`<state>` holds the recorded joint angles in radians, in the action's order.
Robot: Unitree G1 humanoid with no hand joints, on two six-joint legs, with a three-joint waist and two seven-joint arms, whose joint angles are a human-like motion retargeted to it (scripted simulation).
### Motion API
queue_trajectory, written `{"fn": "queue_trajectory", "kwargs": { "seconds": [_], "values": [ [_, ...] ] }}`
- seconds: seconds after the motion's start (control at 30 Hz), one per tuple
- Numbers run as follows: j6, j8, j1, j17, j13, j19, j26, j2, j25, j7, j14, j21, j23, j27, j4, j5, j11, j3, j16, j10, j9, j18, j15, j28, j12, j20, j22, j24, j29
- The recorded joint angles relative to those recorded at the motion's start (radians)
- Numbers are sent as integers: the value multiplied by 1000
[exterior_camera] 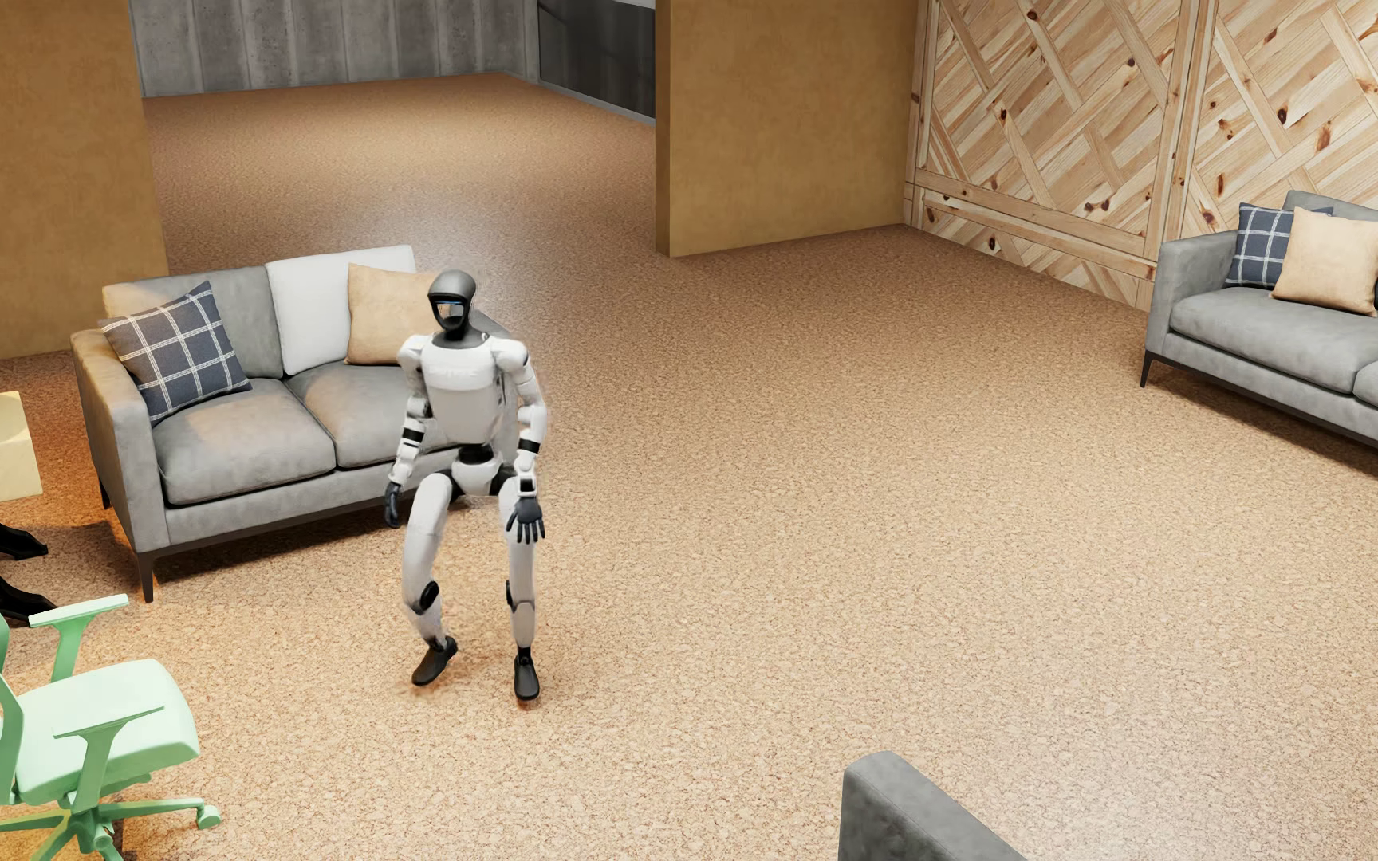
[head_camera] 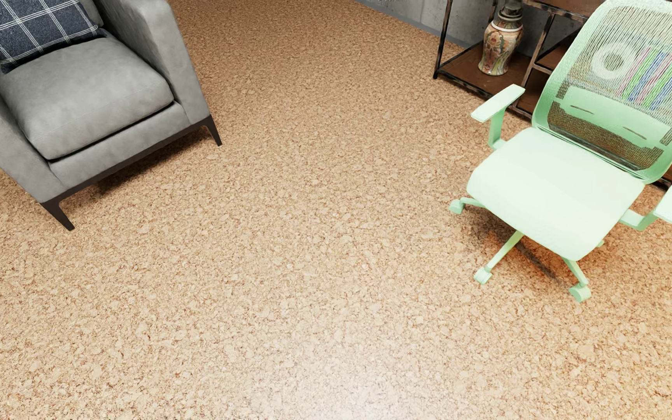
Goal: Move towards the light green officechair
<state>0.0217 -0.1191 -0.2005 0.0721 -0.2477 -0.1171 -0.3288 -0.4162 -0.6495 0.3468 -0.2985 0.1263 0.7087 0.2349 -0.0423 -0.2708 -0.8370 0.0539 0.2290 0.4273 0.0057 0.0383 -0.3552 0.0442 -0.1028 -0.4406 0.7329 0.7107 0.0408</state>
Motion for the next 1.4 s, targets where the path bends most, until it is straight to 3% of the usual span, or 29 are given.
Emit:
{"fn": "queue_trajectory", "kwargs": {
  "seconds": [0.1,0.13,0.2,0.33,0.47,0.57,0.7,0.77,0.87,0.9,1.17,1.3,1.37,1.4],
  "values": [
    [-6,254,-5,-10,-20,-61,3,53,-2,-101,9,17,17,7,-10,116,257,2,10,-4,-6,-29,29,-11,17,3,-5,-22,-1],
    [-7,250,-6,-16,-27,-75,3,79,-5,-132,13,17,23,7,-19,124,296,-3,15,-5,-6,-40,50,-14,21,3,-7,-28,-1],
    [-5,150,-21,-21,-37,-21,-2,129,-17,-191,17,4,31,5,-35,123,345,-15,21,11,-8,-63,12,-27,29,10,-5,-42,-4],
    [-14,35,-30,-3,-23,20,-7,209,-63,-287,54,-51,54,-2,-87,173,446,-29,21,-14,-13,-108,13,-51,9,32,10,-76,-21],
    [-26,-38,-79,13,10,57,-12,222,-25,-349,87,-31,16,-5,-138,226,452,-32,20,33,-10,-132,-2,-27,-27,21,40,-93,17],
    [-32,-85,-165,24,19,76,-26,223,9,-313,141,-17,-17,-21,-179,245,445,-32,17,155,-4,-126,-19,-14,-45,24,60,-105,39],
    [-45,-140,-274,33,33,90,-21,228,8,-116,171,-39,-40,-43,-283,263,445,-42,7,318,1,-83,-33,-42,-77,96,23,-175,34],
    [-48,-149,-294,23,42,92,-18,237,10,-100,116,-48,-47,-48,-256,268,449,-52,11,319,0,-60,-37,-50,-89,105,5,-170,37],
    [-47,-148,-282,14,50,91,-20,263,0,-225,113,-83,-42,-59,-129,268,470,-59,16,193,-7,-94,-34,-52,-91,97,9,-129,22],
    [-46,-144,-251,13,55,91,-20,274,-6,-238,152,-96,-38,-59,-101,264,483,-58,12,136,-10,-41,-29,-50,-94,98,10,-122,15],
    [-29,-46,-93,-15,51,51,-25,265,-9,-101,117,-89,3,-38,-63,198,390,-45,-27,-15,-17,-23,-25,-31,-70,72,6,-74,45],
    [-31,18,-40,-22,45,40,-17,248,2,-19,94,-67,13,0,-71,195,366,-39,-40,-51,-19,-15,-16,-39,-47,62,-24,-56,76],
    [-34,-36,-30,-18,31,48,-6,203,13,31,81,-42,10,-5,-86,173,302,-39,-38,-55,-18,-13,-10,-38,-26,45,-32,-51,84],
    [-32,-127,-31,-13,26,60,2,177,14,59,73,-34,7,-10,-93,138,260,-40,-33,-48,-18,-11,-13,-35,-17,32,-37,-46,83]
  ]
}}
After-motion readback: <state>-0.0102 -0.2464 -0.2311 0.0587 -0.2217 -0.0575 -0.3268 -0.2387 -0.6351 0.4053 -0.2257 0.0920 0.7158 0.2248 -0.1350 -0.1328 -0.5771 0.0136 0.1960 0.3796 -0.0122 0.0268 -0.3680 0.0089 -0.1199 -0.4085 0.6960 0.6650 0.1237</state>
